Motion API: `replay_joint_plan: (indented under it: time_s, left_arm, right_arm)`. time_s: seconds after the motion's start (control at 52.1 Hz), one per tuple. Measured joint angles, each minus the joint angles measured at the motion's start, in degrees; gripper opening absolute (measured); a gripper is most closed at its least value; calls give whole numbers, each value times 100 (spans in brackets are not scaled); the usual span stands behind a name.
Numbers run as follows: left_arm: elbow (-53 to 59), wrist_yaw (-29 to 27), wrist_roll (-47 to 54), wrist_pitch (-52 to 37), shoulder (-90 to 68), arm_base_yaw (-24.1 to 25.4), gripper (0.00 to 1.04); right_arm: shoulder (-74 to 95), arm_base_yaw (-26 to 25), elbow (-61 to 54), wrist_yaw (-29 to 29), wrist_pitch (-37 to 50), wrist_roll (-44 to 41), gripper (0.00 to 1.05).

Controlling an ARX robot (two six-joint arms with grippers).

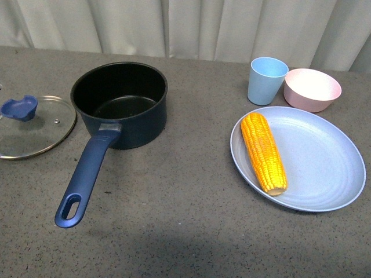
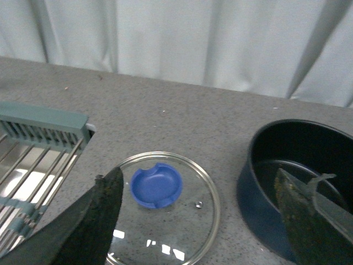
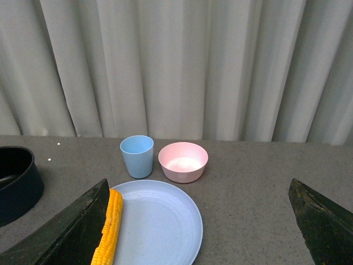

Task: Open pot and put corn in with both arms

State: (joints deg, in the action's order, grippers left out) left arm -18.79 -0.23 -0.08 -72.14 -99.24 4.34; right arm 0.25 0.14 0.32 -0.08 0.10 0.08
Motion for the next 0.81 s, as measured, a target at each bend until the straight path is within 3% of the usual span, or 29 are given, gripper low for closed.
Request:
replay_joint_plan:
  time_s: [0.173,0.441,0.691,0.806]
  left_arm:
    - [597,337,-4,-680,516,-46,52]
    - [1377,35,-31,111,2192,-424,4]
    - [1672,24,-15,1019,3412,-424,4]
    - [1687,24,-15,1915,4232,-424,4]
  right_arm:
    - [-2,0,0,2,0,0,95]
    - [-2,0,0,0,0,0,95]
    - [-2,0,0,2,0,0,95]
    - [-2,0,0,2,0,0,95]
